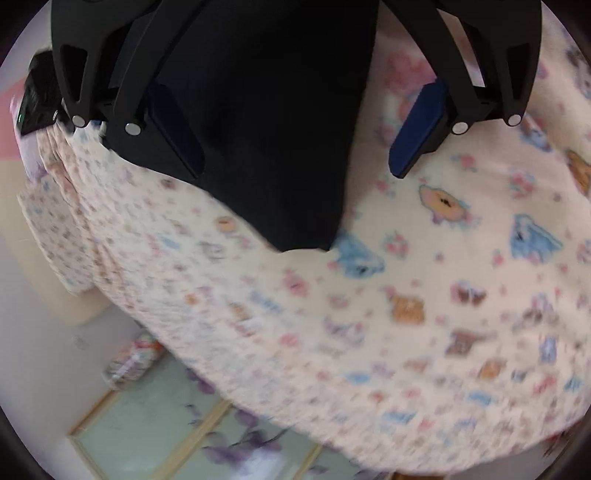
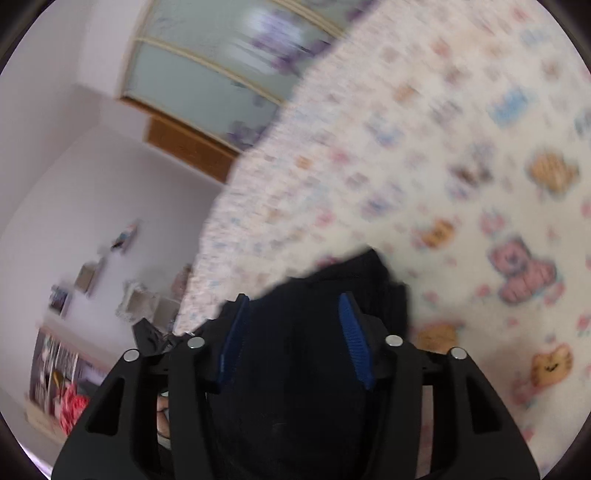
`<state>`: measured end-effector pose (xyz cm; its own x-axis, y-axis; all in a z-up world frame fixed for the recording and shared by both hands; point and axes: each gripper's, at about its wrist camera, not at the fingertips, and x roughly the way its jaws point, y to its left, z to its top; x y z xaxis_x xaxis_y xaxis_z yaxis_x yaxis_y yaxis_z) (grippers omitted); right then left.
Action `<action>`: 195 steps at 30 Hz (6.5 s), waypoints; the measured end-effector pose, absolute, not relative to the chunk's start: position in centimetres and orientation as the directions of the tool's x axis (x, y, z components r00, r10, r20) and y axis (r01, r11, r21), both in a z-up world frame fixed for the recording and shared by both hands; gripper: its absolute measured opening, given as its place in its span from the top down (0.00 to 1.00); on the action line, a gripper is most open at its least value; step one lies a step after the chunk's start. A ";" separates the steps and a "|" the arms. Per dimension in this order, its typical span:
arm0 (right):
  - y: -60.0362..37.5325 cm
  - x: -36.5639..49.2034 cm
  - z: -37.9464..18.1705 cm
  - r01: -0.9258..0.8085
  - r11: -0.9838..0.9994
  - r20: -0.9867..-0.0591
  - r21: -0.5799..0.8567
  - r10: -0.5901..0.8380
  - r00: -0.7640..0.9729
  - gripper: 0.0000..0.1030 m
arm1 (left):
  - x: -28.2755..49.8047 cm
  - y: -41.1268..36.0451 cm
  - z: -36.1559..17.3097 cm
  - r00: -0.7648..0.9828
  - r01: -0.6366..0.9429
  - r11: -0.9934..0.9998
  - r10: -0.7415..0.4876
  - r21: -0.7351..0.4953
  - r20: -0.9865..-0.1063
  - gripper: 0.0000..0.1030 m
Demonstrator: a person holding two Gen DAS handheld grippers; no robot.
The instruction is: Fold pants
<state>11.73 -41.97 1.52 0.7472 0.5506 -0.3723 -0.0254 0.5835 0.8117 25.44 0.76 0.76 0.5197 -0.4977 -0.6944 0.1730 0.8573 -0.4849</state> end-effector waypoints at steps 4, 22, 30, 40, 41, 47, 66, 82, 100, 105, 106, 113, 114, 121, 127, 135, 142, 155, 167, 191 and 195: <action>-40.9 10.4 3.9 -0.111 0.533 -0.313 0.839 0.639 0.703 0.26 | 21.1 1.4 3.4 0.517 0.310 0.776 -0.622 -0.548 -0.588 0.02; -38.8 7.4 1.5 -0.040 0.465 -0.331 0.884 0.686 0.648 0.14 | 15.1 -1.1 1.8 0.348 0.409 0.693 -0.719 -0.593 -0.601 0.02; -41.2 5.9 1.7 0.024 0.524 -0.398 0.851 0.614 0.682 0.16 | 11.6 -0.9 1.9 0.518 0.417 0.794 -0.608 -0.443 -0.602 0.02; -40.9 8.3 -2.2 0.107 0.665 -0.623 0.739 0.614 0.484 0.16 | 11.5 3.5 1.7 0.552 0.254 0.810 -0.570 -0.528 -0.609 0.02; -40.6 8.6 -2.2 0.097 0.670 -0.626 0.736 0.618 0.476 0.16 | 11.3 3.7 1.4 0.553 0.249 0.814 -0.564 -0.525 -0.614 0.02; -39.7 10.1 -2.6 0.042 0.664 -0.603 0.747 0.650 0.462 0.15 | 11.2 4.2 0.8 0.537 0.236 0.826 -0.550 -0.513 -0.640 0.02; -40.5 9.9 -3.6 0.007 0.610 -0.516 0.793 0.664 0.541 0.51 | 9.7 1.3 3.1 0.691 0.209 0.977 -0.184 -0.050 -0.699 0.02; -39.8 9.3 -2.1 -0.048 0.548 -0.425 0.835 0.697 0.578 0.63 | 10.1 1.2 4.6 0.696 0.342 0.938 -0.296 -0.060 -0.654 0.02; -40.0 10.0 -2.4 -0.057 0.564 -0.440 0.824 0.699 0.564 0.63 | 21.1 4.8 -1.4 0.213 0.212 0.581 -0.812 -0.786 -0.543 0.03; -40.2 9.9 -2.9 -0.041 0.559 -0.445 0.828 0.699 0.560 0.63 | 20.4 3.9 -0.4 0.240 0.264 0.547 -0.835 -0.795 -0.495 0.04; -40.3 10.0 -3.1 -0.030 0.553 -0.446 0.833 0.701 0.556 0.62 | 20.3 3.6 -0.5 0.250 0.270 0.569 -0.821 -0.777 -0.514 0.09; -40.3 10.0 -3.8 -0.002 0.549 -0.458 0.836 0.700 0.548 0.59 | 20.6 5.1 -2.1 0.286 0.170 0.606 -0.785 -0.777 -0.549 0.50; -40.3 9.9 -3.8 -0.003 0.546 -0.454 0.838 0.700 0.551 0.59 | 20.7 5.2 -2.3 0.288 0.158 0.607 -0.783 -0.779 -0.551 0.59; -40.2 9.6 -3.2 -0.025 0.546 -0.432 0.838 0.690 0.580 0.64 | 20.5 5.8 -2.4 0.312 0.163 0.610 -0.777 -0.775 -0.546 0.84; -40.3 9.5 -2.6 -0.036 0.530 -0.405 0.847 0.689 0.601 0.66 | 19.6 5.2 -1.7 0.353 0.203 0.634 -0.758 -0.747 -0.548 0.87; -40.3 9.2 -1.4 -0.065 0.466 -0.326 0.883 0.707 0.627 0.68 | 18.4 4.2 0.9 0.414 0.284 0.644 -0.750 -0.710 -0.515 0.88; -40.5 9.5 -0.2 -0.093 0.453 -0.293 0.886 0.705 0.646 0.68 | 17.1 1.7 3.9 0.476 0.365 0.679 -0.724 -0.636 -0.500 0.88; -45.4 9.0 1.3 -0.109 0.433 -0.208 0.895 0.621 0.756 0.68 | 18.7 -6.4 5.7 0.498 0.440 0.709 -0.704 -0.551 -0.507 0.88; -47.6 9.6 -3.5 0.027 0.399 -0.268 0.917 0.563 0.782 0.69 | 20.7 -7.7 1.6 0.524 0.378 0.806 -0.591 -0.455 -0.613 0.87; -42.5 4.5 5.2 -0.094 0.653 -0.262 0.752 0.427 0.865 0.34 | 15.4 -7.5 7.1 0.657 0.468 0.797 -0.603 -0.381 -0.452 0.08; -40.5 5.6 4.3 -0.086 0.681 -0.333 0.727 0.460 0.823 0.33 | 15.3 -10.5 5.4 0.639 0.484 0.829 -0.553 -0.279 -0.535 0.08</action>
